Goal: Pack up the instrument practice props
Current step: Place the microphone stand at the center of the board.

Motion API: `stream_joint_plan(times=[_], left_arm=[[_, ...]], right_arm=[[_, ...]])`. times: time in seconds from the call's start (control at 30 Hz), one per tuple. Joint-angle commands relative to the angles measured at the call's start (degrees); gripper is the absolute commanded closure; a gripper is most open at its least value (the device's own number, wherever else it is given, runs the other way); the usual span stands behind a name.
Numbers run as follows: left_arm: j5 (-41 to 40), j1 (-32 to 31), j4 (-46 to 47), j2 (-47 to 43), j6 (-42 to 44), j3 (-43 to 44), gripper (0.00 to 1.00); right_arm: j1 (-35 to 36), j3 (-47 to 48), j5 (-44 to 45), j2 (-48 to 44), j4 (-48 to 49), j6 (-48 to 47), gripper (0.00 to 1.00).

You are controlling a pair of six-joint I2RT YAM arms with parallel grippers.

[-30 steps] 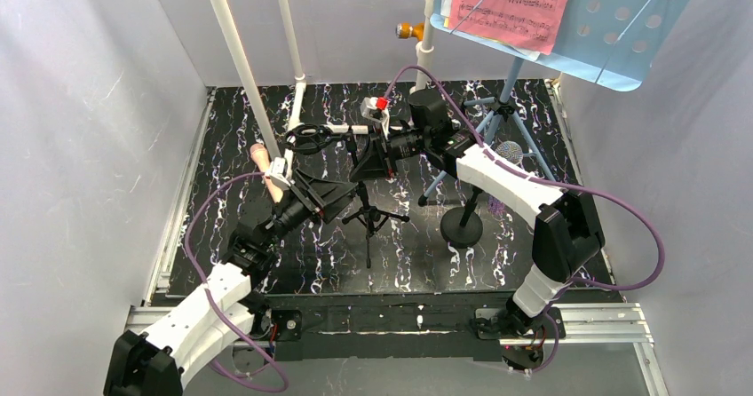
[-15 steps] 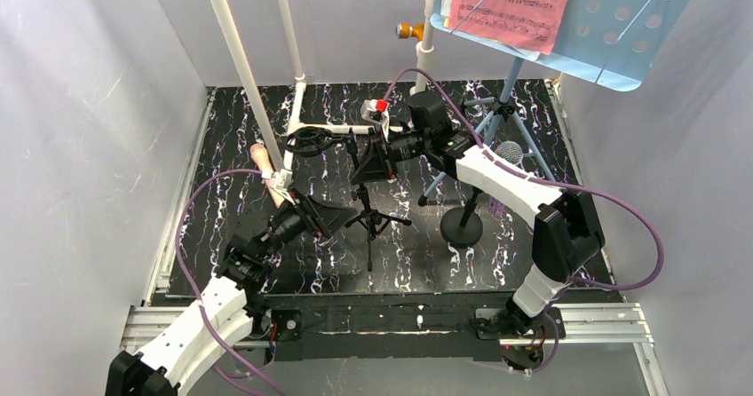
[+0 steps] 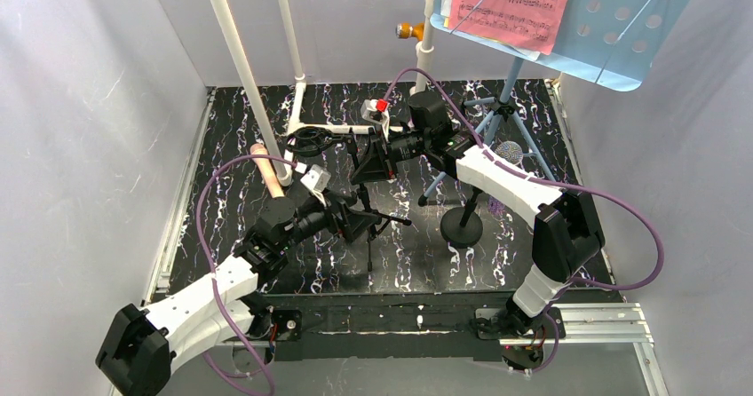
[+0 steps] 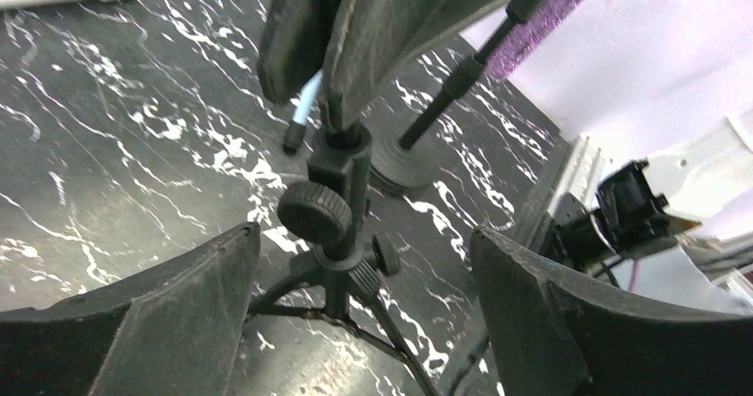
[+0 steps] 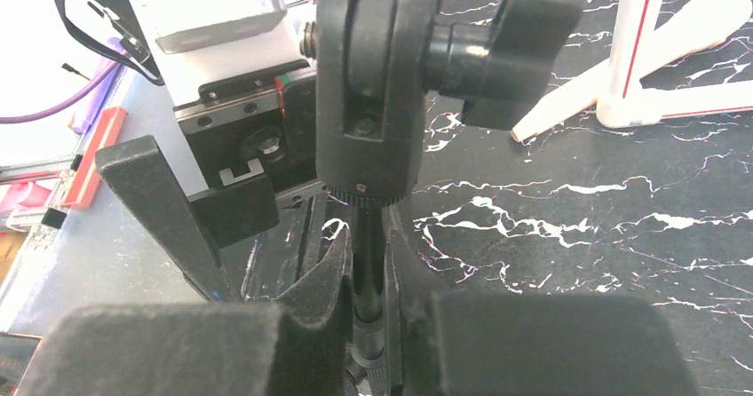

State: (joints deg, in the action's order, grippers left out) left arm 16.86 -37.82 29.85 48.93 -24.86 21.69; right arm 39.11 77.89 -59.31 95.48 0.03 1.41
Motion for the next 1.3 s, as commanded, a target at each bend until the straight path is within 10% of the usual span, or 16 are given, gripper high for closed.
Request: stream_joint_plan(times=[0.0, 0.47, 0.73, 0.9, 1.13, 1.27], left_arm=[[-7.1, -0.9, 5.7, 0.5, 4.5, 1.2, 0.19], [-13.1, -5.1, 10.9, 6.2, 5.1, 2.0, 0.44], [-14.1, -5.3, 13.3, 7.0, 5.1, 1.8, 0.98], [-15.9, -5.3, 13.3, 3.7, 5.6, 0.2, 1.00], [-20.5, -5.3, 10.7, -3.1, 8.2, -1.2, 1.00], [-22.1, -5.2, 8.1, -5.6, 9.3, -1.3, 1.00]], right_arm=[[0.0, 0.5, -2.3, -2.4, 3.6, 1.1, 0.99], [0.0, 0.4, -2.4, -2.7, 3.9, 1.4, 0.99], [-0.1, 0.3, -2.3, -2.9, 4.0, 1.5, 0.99], [-0.1, 0.1, -2.2, -3.0, 4.0, 1.4, 0.98], [-0.1, -0.2, -3.0, -3.1, 4.1, 1.5, 0.31], [-0.1, -0.3, -2.8, -3.5, 3.8, 1.1, 0.18]])
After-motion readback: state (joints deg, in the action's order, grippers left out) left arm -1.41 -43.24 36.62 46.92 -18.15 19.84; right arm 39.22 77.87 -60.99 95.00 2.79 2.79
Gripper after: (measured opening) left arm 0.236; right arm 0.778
